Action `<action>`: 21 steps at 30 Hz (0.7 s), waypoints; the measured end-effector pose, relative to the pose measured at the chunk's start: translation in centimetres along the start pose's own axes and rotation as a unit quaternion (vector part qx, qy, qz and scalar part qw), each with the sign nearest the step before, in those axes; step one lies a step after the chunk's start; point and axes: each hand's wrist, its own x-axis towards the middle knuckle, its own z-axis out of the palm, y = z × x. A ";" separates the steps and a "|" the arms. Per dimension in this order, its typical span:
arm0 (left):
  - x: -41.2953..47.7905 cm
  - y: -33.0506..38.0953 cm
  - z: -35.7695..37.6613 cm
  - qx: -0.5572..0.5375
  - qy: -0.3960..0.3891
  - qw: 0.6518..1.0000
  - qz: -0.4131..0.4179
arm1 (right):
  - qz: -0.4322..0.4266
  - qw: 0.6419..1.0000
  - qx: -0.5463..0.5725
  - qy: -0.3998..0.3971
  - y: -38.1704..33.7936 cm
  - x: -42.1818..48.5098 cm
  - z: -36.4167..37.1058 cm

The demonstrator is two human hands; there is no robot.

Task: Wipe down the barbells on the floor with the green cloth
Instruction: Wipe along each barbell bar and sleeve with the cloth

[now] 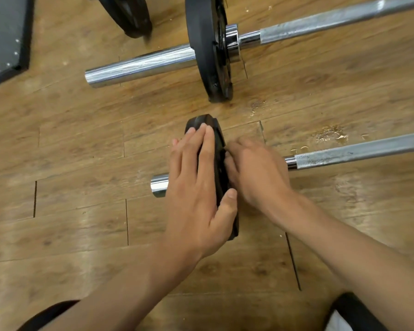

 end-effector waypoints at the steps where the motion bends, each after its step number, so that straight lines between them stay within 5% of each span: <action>1: -0.1 -0.2 -0.5 -0.010 -0.010 1.000 0.007 | -0.008 1.000 0.005 0.019 0.0 -0.9 0.1; 5: 3.1 -2.5 -3.0 -0.052 -0.007 0.998 -0.028 | -0.032 0.999 -0.019 0.027 -0.6 -6.1 0.7; 10: 3.3 -1.3 -2.5 0.012 -0.209 0.978 -0.013 | 0.010 0.998 -0.009 -0.063 -0.8 -3.8 -0.2; 16: -2.4 2.0 -2.5 0.078 -0.159 0.983 0.049 | -0.048 0.998 -0.026 -0.026 0.1 -11.4 1.1; 21: -6.7 3.2 -2.3 0.092 -0.125 0.983 0.093 | 0.021 0.999 -0.013 -0.043 -1.2 -9.0 0.7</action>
